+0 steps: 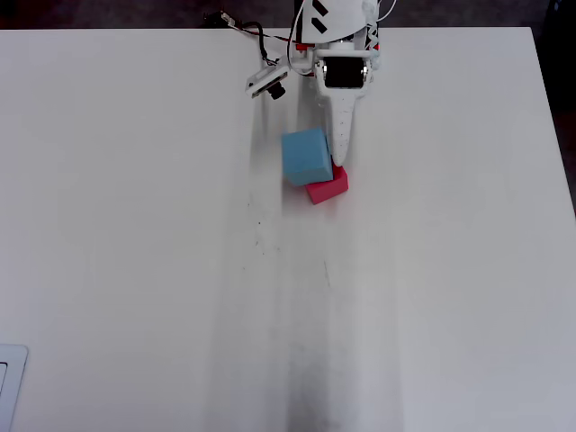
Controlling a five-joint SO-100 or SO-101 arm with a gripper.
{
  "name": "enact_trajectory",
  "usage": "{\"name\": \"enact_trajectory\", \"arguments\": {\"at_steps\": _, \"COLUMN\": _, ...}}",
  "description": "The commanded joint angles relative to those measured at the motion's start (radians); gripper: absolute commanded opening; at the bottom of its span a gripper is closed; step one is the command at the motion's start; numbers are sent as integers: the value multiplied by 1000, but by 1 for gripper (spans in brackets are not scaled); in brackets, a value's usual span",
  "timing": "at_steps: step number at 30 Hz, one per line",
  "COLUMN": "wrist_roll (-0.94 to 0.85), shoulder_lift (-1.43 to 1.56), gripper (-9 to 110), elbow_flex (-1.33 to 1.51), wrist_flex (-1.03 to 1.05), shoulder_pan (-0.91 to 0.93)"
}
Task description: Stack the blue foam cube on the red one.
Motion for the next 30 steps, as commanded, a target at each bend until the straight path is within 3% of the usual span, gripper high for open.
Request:
{"name": "enact_trajectory", "arguments": {"at_steps": 1, "wrist_roll": 5, "shoulder_lift": 6, "gripper": 24, "elbow_flex": -8, "wrist_flex": -9, "shoulder_pan": 3}}
{"name": "enact_trajectory", "arguments": {"at_steps": 30, "wrist_roll": 5, "shoulder_lift": 6, "gripper": 24, "elbow_flex": 9, "wrist_flex": -64, "shoulder_pan": -35}}
